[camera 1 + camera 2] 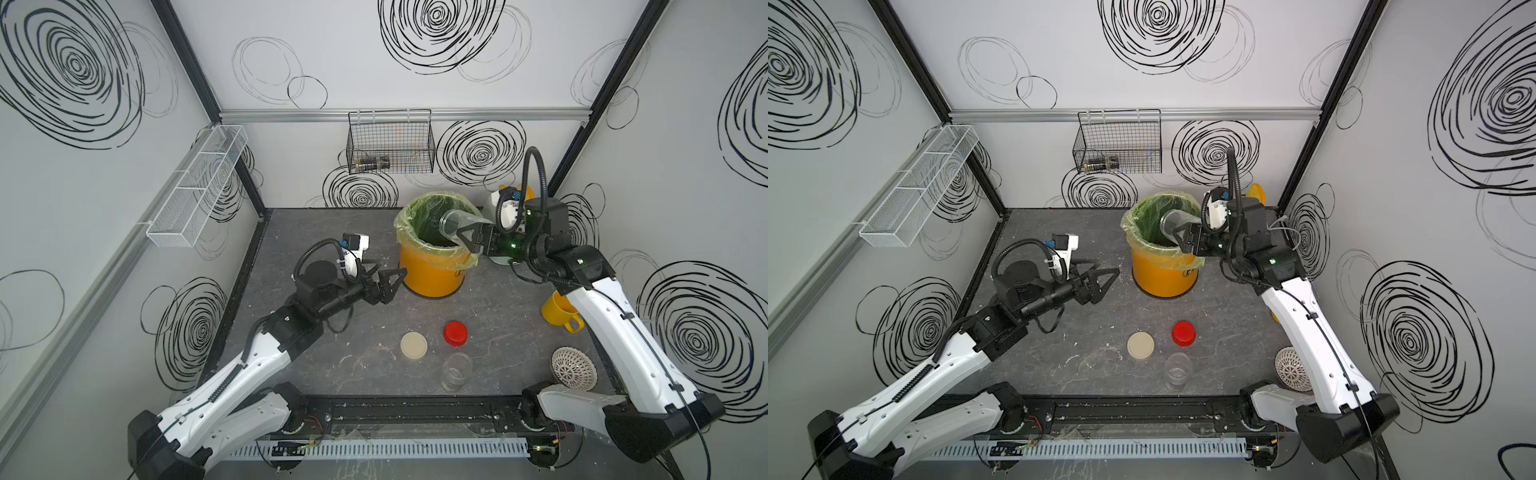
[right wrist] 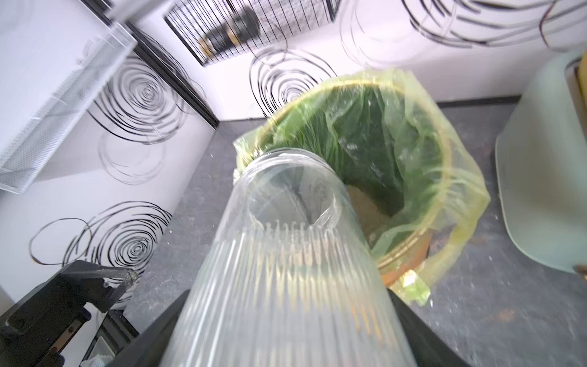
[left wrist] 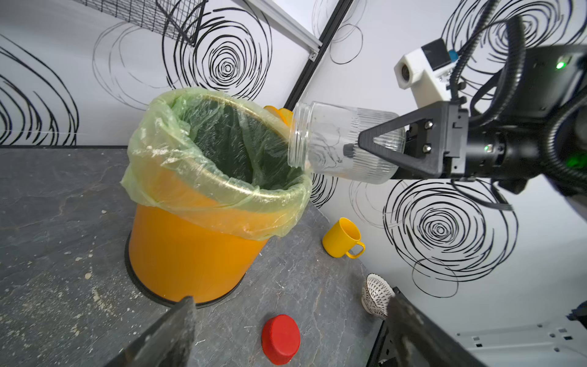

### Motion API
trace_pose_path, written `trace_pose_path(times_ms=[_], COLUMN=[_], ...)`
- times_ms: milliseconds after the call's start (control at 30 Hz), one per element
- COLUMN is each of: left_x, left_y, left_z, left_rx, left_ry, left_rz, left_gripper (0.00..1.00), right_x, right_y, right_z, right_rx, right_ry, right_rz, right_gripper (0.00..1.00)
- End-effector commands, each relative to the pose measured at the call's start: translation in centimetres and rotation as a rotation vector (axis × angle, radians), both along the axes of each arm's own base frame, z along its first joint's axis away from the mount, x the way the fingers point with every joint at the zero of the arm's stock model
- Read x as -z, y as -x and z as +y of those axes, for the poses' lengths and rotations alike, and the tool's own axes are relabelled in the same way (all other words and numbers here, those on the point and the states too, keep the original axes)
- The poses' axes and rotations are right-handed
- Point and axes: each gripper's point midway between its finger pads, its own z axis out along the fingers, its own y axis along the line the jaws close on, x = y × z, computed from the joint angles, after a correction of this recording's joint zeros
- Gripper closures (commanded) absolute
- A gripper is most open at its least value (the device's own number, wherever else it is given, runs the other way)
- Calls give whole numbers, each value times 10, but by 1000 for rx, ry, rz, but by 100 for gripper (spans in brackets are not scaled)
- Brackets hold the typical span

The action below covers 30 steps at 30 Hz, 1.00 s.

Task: Empty expired oatmeal from jars
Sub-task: Move the trash bin to the center of the board, then place the jar at the center of the board.

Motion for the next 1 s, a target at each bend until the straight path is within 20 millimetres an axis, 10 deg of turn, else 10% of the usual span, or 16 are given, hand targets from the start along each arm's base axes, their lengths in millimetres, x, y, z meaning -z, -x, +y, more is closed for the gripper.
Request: trace_pose_path(times_ms=[0, 500, 967], left_x=[-39, -113, -131], left_y=[8, 63, 98], left_z=[-2, -19, -57], left_rx=[61, 334, 432], left_ry=[74, 288, 383], left_rz=[-51, -22, -164], left_gripper=[4, 4, 4], right_x=[-73, -88, -100], right_y=[2, 127, 163], right_z=[8, 19, 35], right_rx=[-81, -268, -320], right_ry=[-114, -175, -311], right_rz=[-388, -1170, -1358], right_gripper=[100, 100, 100])
